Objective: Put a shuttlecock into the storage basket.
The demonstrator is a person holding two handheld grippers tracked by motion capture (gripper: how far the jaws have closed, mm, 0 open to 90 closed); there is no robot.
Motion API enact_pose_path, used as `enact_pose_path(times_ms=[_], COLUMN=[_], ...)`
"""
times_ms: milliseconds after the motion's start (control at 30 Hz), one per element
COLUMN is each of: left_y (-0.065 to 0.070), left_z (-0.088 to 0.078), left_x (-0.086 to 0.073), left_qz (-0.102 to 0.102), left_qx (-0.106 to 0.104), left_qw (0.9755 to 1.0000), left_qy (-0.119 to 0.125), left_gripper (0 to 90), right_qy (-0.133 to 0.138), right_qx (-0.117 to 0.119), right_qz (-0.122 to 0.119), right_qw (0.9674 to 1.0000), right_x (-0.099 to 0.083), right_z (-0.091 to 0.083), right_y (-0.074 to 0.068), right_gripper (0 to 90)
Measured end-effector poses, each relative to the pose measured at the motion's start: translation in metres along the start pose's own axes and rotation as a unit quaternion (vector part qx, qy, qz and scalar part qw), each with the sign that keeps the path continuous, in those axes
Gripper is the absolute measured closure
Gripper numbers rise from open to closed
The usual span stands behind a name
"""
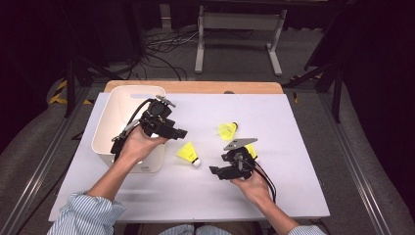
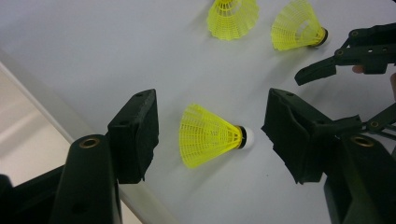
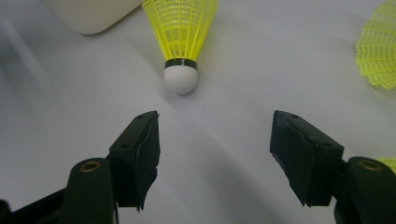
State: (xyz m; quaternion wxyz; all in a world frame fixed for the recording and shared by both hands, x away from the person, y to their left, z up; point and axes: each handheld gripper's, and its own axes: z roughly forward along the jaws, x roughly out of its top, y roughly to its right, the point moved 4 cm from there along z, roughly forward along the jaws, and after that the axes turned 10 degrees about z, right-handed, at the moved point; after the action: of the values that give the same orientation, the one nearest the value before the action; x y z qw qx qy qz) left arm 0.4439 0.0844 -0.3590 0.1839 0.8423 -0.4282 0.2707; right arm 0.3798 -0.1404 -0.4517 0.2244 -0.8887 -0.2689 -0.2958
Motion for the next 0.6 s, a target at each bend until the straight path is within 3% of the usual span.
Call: enact_pose_path(times_ms=[200,333,600], left_y=[0.000,0.000,0.000], left_z=[-0.002,-0.003,-0.002], left_x=[0.002,0.004,0.004], left_qz=[0.001,0.003,0.000], left_qx=[0.000,0.002,0.000], left_qw=[1.0000,1.0000,0.9999], left_qy=[-0.006,-0.007,-0.011], left_gripper=[36.2,36.1,36.1], right_qy=[-0.013,-0.035,-0.061], right_qx=[0.009,0.003,-0.004], right_qz=[0.001,-0.014,-0.022], right_qw=[0.9999,0.9993,0.9979], right_x=[0.008,0.013,0.019], right_z=[0.010,0.021,0.034], right_y=[-0.005,-0.010,-0.014], right_gripper=[36.3,39.2,43.3])
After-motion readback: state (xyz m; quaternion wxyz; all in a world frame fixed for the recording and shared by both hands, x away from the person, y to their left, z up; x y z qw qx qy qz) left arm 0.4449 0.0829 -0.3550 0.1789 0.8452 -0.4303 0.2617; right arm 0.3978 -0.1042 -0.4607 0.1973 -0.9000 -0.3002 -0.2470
